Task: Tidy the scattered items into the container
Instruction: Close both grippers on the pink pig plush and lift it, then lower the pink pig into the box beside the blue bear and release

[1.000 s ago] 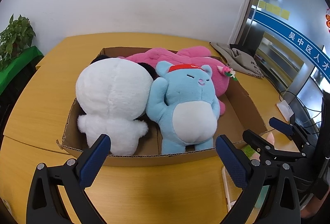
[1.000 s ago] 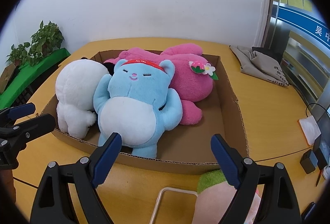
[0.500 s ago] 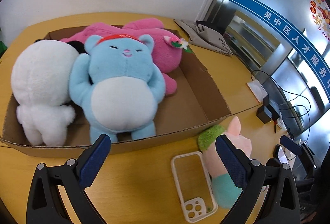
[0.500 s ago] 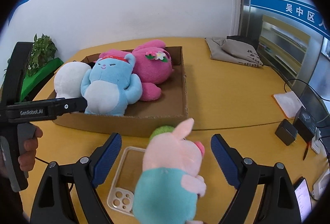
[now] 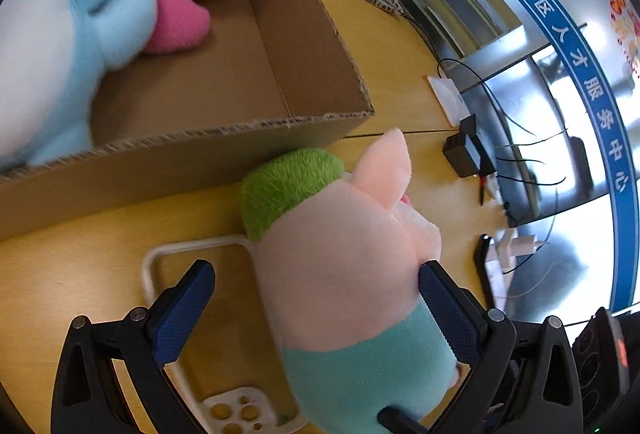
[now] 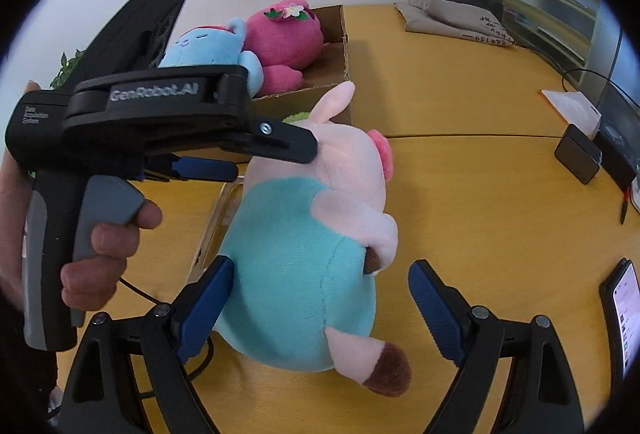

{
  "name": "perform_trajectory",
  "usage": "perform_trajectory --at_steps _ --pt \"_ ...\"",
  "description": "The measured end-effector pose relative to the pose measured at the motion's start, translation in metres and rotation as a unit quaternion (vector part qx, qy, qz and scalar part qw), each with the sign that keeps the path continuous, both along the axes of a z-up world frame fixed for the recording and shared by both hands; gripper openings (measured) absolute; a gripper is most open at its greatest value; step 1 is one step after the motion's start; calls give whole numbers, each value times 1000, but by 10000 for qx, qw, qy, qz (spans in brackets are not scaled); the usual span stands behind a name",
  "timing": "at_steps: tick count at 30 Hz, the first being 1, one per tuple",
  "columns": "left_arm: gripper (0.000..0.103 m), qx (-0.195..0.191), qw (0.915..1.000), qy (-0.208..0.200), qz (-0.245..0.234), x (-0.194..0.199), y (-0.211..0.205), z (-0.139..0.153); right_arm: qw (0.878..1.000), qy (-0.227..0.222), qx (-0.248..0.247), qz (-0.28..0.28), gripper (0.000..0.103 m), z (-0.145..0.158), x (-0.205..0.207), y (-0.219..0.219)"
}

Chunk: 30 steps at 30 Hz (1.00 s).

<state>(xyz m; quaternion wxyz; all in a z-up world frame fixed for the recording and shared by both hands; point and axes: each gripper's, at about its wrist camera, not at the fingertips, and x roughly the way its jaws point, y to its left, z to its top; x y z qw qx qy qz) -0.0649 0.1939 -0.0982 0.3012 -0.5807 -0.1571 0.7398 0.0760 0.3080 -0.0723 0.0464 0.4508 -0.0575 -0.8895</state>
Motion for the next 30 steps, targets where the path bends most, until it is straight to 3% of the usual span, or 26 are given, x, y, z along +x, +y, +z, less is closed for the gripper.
perform_trajectory --at_steps 3,5,7,11,15,19,25,27,30 --pt "101 354 9991 -246 -45 -3 4 -10 9999 -34 -65 105 83 -3 0 1" --pt "89 562 9978 -294 -176 0 7 -13 9995 -52 -179 254 72 -4 1 1" --pt "85 555 9979 -240 -218 2 8 -9 9992 -28 -139 365 62 -2 2 -3" --pt "76 519 9982 -59 -277 11 2 5 9985 81 -4 538 55 1 7 -13" --pt "74 268 9980 513 -249 26 -6 42 9973 281 -245 636 50 10 14 -15" --pt "74 330 9931 1118 -93 22 -19 98 9932 802 -260 799 50 45 16 -22" --pt "74 265 9829 1812 209 -38 -40 162 9802 1642 -148 1099 50 103 -28 -30" --pt "74 150 9825 1833 292 -71 -43 164 9753 1833 -230 1214 51 112 -59 -30" --pt "75 -5 9837 1752 401 -116 -47 157 9732 1909 -221 1265 52 101 -104 -32"
